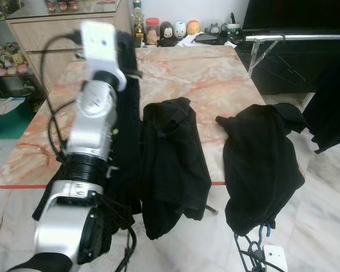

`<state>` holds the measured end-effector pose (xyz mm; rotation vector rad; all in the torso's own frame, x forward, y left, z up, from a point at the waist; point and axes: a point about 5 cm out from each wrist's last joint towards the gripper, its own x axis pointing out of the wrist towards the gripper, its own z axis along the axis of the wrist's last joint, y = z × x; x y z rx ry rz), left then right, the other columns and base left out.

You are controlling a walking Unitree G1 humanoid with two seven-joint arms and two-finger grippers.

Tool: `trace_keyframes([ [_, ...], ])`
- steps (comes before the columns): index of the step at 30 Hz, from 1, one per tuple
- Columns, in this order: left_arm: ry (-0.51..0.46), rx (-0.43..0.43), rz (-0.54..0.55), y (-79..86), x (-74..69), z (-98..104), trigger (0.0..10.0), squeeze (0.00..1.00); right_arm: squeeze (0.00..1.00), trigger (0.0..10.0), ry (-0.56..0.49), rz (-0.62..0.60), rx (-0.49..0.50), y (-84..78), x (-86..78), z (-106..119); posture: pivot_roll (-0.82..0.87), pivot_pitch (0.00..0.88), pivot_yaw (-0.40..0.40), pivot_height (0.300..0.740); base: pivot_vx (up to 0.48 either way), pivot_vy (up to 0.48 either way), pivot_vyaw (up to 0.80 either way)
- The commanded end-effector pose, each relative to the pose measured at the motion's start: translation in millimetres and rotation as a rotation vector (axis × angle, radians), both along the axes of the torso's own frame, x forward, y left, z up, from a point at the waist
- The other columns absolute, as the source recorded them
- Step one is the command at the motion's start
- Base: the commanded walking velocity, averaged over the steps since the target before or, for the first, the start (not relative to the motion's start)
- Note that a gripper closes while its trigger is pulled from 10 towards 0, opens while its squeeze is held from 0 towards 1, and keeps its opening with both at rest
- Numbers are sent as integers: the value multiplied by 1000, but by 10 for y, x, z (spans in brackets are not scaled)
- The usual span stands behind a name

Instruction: Hang hanger

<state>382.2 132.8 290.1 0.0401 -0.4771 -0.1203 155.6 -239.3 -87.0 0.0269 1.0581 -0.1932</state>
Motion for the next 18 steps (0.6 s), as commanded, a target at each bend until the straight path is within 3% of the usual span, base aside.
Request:
trace_keyframes([
  [1, 0, -9, 16, 48, -7, -59, 10000, 0, 0, 10000, -10, -18, 3, 1, 5, 2, -36, 0, 46, 740, 0, 0, 0],
  [5, 13, -32, 48, 124, 21, -100, 10000, 0, 0, 10000, -7, -14, 4, 0, 1, 1, -24, 0, 41, 740, 60, 0, 0],
  [18, -16, -34, 71, 192, 53, -27, 10000, 0, 0, 10000, -4, -8, 8, 7, 2, -1, -22, 0, 41, 740, 317, 0, 0],
])
